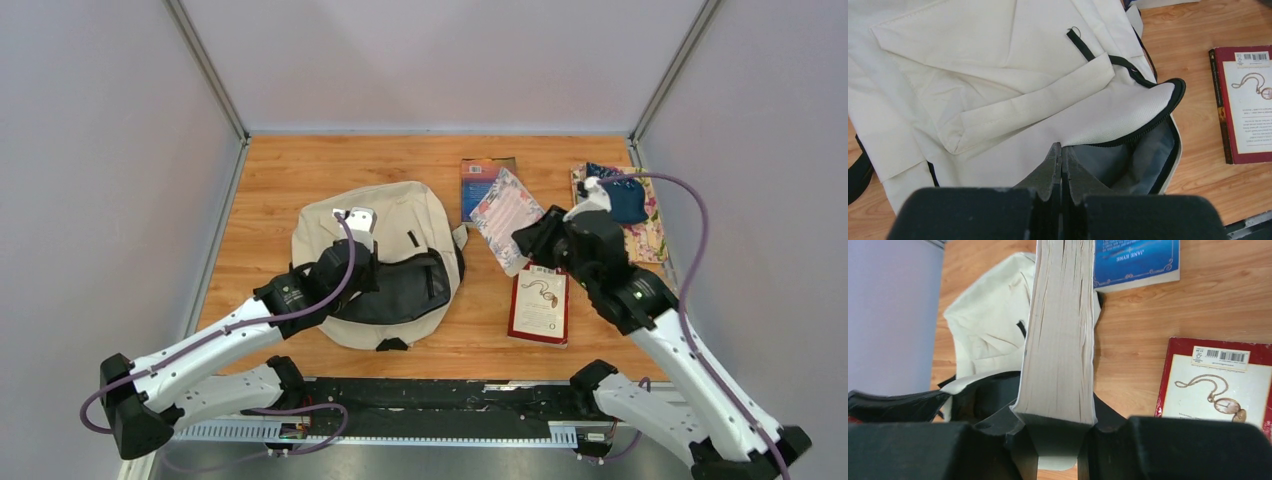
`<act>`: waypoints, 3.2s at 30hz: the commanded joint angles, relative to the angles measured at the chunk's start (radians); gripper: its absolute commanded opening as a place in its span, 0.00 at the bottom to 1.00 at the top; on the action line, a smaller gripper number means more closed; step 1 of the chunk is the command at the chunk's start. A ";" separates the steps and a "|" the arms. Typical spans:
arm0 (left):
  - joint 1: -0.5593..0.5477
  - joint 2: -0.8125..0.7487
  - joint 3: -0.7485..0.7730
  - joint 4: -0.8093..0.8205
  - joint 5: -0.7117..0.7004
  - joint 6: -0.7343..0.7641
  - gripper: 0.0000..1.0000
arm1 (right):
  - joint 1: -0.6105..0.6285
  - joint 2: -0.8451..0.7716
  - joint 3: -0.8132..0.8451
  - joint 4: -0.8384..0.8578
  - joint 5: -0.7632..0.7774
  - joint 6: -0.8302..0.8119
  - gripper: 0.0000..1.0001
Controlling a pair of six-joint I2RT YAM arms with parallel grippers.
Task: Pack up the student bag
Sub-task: Place the book in the student bag.
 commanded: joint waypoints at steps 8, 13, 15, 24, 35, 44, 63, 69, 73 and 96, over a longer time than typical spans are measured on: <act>0.042 -0.011 0.015 0.100 -0.001 0.004 0.00 | -0.001 -0.378 -0.260 0.205 -0.429 0.312 0.00; 0.049 0.002 0.029 0.113 0.020 0.002 0.00 | 0.014 -0.522 -0.371 0.198 -0.462 0.429 0.00; 0.049 -0.001 0.030 0.122 0.020 -0.001 0.00 | 0.014 -0.562 -0.401 0.183 -0.459 0.482 0.00; 0.049 0.025 0.061 0.185 0.067 -0.001 0.00 | 0.025 -0.656 -0.514 0.204 -0.491 0.668 0.00; 0.049 0.042 0.069 0.238 0.147 -0.017 0.00 | 0.077 -0.547 -0.589 0.374 -0.502 0.786 0.00; 0.050 0.031 0.053 0.291 0.230 -0.004 0.00 | 0.181 -0.366 -0.598 0.544 -0.428 0.875 0.00; 0.050 -0.106 0.010 0.361 0.424 0.070 0.00 | 0.298 0.183 -0.552 1.209 -0.237 0.840 0.00; 0.049 -0.135 -0.013 0.401 0.463 0.065 0.00 | 0.367 0.344 -0.488 1.273 -0.091 0.754 0.00; 0.050 -0.149 -0.007 0.398 0.429 0.070 0.00 | 0.428 0.476 -0.452 1.394 0.076 0.737 0.00; 0.050 -0.250 -0.089 0.263 0.218 0.030 0.00 | 0.462 0.799 -0.254 1.145 0.186 0.736 0.88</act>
